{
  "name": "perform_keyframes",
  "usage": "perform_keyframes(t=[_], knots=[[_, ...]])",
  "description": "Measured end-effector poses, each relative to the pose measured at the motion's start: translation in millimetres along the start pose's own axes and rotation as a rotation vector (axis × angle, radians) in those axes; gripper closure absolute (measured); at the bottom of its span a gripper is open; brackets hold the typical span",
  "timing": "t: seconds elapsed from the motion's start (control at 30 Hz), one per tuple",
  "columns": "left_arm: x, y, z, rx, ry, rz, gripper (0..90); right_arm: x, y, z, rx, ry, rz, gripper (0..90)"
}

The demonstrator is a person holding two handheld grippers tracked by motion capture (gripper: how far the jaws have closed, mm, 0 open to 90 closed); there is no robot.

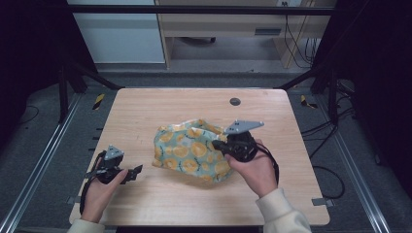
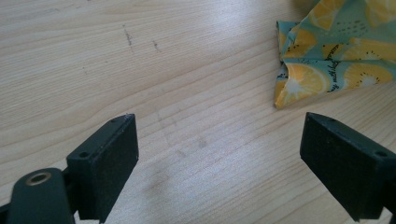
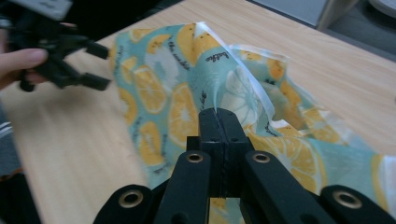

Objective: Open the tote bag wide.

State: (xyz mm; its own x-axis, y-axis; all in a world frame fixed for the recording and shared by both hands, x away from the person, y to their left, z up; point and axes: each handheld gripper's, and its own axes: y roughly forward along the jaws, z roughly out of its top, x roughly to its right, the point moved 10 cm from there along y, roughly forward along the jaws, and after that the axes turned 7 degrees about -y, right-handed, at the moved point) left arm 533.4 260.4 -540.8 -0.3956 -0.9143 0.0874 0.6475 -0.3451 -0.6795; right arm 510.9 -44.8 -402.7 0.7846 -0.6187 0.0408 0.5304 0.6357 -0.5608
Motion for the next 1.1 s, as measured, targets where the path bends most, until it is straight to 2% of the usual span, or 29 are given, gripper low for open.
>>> perform_keyframes(t=[0.13, 0.23, 0.3, 0.33, 0.43, 0.5, 0.6, 0.7, 0.77, 1.0, 1.1], knots=[[0.4, 0.4, -0.6, -0.002, -0.003, -0.002, 11.2, -17.7, -6.6, -15.8, 0.018, -0.005, 0.003, 90.0], [-0.2, 0.2, -0.1, 0.002, -0.009, -0.001, 11.2, -29.2, -7.9, -29.1, 0.006, -0.025, -0.010, 90.0], [-0.8, 0.1, -0.3, -0.001, -0.010, -0.002, 11.2, -42.4, -4.0, -43.5, -0.014, -0.043, 0.005, 90.0], [-1.1, 0.4, -0.6, -0.002, -0.010, -0.002, 11.2, -42.4, -4.0, -43.5, -0.014, -0.043, 0.005, 90.0], [-0.7, 1.0, -1.2, -0.004, -0.011, -0.003, 11.2, -51.3, 3.0, -59.5, -0.042, -0.044, 0.018, 90.0], [-0.2, 0.9, -1.2, -0.004, -0.011, -0.004, 11.3, -54.7, 8.4, -71.4, -0.059, -0.025, 0.030, 90.0], [0.2, 1.4, -1.5, -0.005, -0.010, -0.005, 11.3, -55.1, 12.0, -80.1, -0.077, -0.017, 0.036, 90.0], [0.0, 1.4, -1.8, -0.008, -0.011, -0.005, 11.3, -51.1, 14.4, -86.9, -0.090, -0.005, 0.024, 88.5], [-0.1, 1.6, -2.2, -0.010, -0.011, -0.005, 11.3, -48.8, 13.3, -85.5, -0.088, -0.001, 0.025, 81.0], [0.2, 2.2, -2.9, -0.013, -0.012, -0.007, 11.3, -35.6, -1.4, -65.9, -0.062, 0.002, -0.013, 58.7], [0.6, 2.5, -2.7, -0.011, -0.015, -0.009, 11.3, -25.1, -11.6, -52.9, -0.039, -0.001, -0.042, 58.2]])
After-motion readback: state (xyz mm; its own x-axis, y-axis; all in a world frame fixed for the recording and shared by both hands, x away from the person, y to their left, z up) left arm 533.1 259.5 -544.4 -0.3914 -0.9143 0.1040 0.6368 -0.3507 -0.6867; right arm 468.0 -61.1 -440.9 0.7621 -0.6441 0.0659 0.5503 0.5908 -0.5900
